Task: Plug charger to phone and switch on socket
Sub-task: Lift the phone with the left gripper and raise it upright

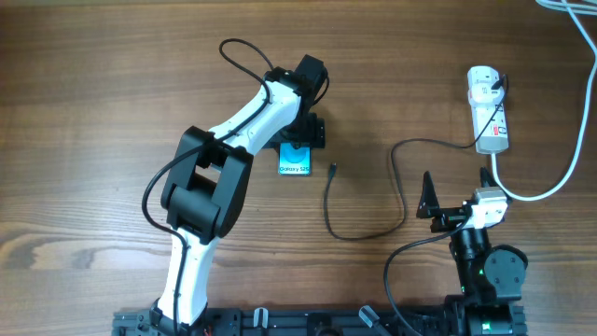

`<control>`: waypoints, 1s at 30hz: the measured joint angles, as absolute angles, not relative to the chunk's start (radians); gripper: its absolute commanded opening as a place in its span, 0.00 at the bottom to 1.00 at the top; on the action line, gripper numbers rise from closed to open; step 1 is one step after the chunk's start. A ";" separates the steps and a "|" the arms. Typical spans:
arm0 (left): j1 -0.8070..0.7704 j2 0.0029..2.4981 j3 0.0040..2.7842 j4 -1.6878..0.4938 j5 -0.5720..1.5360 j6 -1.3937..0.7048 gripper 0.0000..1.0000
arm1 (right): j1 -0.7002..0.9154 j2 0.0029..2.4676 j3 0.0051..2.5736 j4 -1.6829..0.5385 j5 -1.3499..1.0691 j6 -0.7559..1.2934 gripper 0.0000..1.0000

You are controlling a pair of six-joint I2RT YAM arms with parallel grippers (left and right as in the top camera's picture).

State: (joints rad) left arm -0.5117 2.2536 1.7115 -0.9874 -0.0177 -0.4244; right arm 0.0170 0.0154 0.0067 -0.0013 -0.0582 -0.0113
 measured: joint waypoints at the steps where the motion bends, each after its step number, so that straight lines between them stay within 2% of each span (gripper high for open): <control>1: -0.512 2.254 1.711 -0.984 -0.018 -0.425 0.93 | 0.017 0.015 0.007 -0.001 -0.058 -0.011 1.00; 7: -0.512 2.254 1.711 -0.971 -0.023 -0.424 0.86 | 0.017 0.015 0.007 -0.001 -0.058 -0.011 1.00; 12: -0.512 2.254 1.711 -0.966 -0.025 -0.425 0.67 | 0.017 0.015 0.007 -0.001 -0.058 -0.011 1.00; 17: -0.512 2.252 1.710 -0.963 -0.025 -0.424 0.69 | 0.017 0.016 0.007 -0.001 -0.058 -0.011 1.00; 30: -0.511 2.251 1.711 -0.966 -0.019 -0.424 0.65 | 0.017 0.016 0.007 -0.001 -0.058 -0.011 1.00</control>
